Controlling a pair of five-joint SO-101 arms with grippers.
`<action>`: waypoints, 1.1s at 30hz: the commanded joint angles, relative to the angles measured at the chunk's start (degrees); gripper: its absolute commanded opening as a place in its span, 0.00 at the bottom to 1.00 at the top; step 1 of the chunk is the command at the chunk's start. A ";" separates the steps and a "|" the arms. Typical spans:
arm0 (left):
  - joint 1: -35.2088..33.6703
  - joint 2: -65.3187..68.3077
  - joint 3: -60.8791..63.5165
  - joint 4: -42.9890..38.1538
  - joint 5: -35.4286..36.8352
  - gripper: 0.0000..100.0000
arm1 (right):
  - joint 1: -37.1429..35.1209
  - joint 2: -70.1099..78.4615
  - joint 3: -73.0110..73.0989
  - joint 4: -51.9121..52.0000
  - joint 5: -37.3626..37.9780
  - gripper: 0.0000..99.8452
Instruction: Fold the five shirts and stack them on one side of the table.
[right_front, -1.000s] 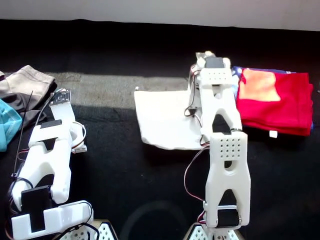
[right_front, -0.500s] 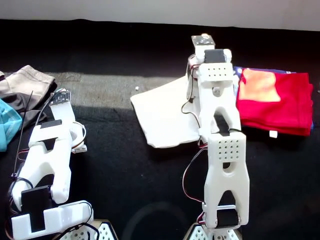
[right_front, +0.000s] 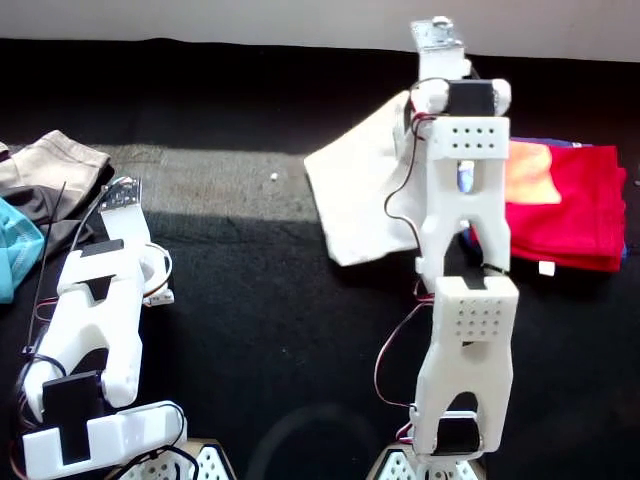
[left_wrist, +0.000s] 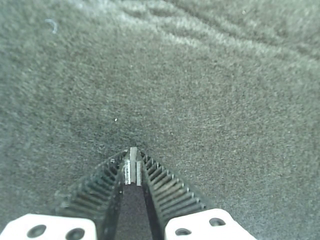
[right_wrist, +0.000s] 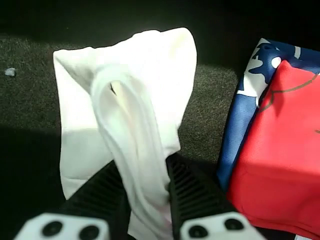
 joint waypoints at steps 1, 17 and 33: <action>-0.31 -0.31 0.13 -1.76 0.00 0.01 | 2.68 -10.51 -2.07 0.75 2.90 0.01; -0.31 -0.31 0.13 -1.76 0.00 0.01 | 23.52 -16.22 3.56 0.13 20.13 0.01; -0.31 -0.31 0.22 -1.76 0.00 0.01 | 32.48 4.26 3.12 -20.18 25.23 0.01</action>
